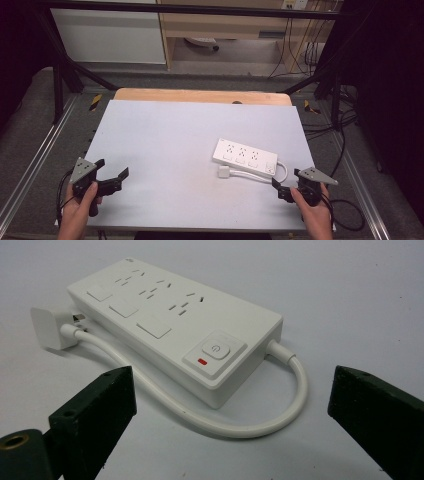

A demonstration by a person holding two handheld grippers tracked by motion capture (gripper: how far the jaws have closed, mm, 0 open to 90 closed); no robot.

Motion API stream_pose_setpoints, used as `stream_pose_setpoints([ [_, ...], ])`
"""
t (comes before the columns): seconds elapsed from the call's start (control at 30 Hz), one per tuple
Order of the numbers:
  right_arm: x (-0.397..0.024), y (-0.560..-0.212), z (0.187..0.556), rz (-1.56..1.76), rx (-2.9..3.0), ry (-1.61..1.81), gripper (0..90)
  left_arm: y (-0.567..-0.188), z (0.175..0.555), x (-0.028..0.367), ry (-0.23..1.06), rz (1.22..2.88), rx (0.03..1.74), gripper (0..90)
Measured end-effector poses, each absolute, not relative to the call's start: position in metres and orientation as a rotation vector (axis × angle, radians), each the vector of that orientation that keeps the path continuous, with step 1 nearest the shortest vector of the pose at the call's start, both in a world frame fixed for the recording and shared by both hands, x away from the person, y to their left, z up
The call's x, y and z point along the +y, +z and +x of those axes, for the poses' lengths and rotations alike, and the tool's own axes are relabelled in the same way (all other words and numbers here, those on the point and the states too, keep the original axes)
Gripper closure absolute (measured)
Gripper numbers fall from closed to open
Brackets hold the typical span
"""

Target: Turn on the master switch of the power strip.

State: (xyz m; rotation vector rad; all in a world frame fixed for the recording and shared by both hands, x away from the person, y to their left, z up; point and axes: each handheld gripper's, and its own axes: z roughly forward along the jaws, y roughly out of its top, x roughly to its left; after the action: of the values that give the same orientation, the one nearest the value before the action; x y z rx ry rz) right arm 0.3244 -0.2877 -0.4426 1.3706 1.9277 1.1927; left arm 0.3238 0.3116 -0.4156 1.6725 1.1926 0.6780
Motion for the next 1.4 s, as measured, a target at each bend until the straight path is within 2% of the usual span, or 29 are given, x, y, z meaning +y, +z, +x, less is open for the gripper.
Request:
stream_pose_setpoints([
  [0.5, -0.288, -0.431, 0.323, 1.329, 1.829, 1.254, 6.0, -0.416, 0.324, 0.310, 0.664, 1.688, 1.182, 6.4],
  [1.07, -0.289, -0.397, 0.325, 1.246, 1.828, 1.358, 5.5, -0.419, 0.325, 0.308, 0.646, 1.727, 1.162, 6.0],
  [1.4, -0.282, -0.392, 0.341, 1.236, 1.801, 1.378, 4.7, -0.419, 0.326, 0.309, 0.633, 1.711, 1.172, 6.0],
])
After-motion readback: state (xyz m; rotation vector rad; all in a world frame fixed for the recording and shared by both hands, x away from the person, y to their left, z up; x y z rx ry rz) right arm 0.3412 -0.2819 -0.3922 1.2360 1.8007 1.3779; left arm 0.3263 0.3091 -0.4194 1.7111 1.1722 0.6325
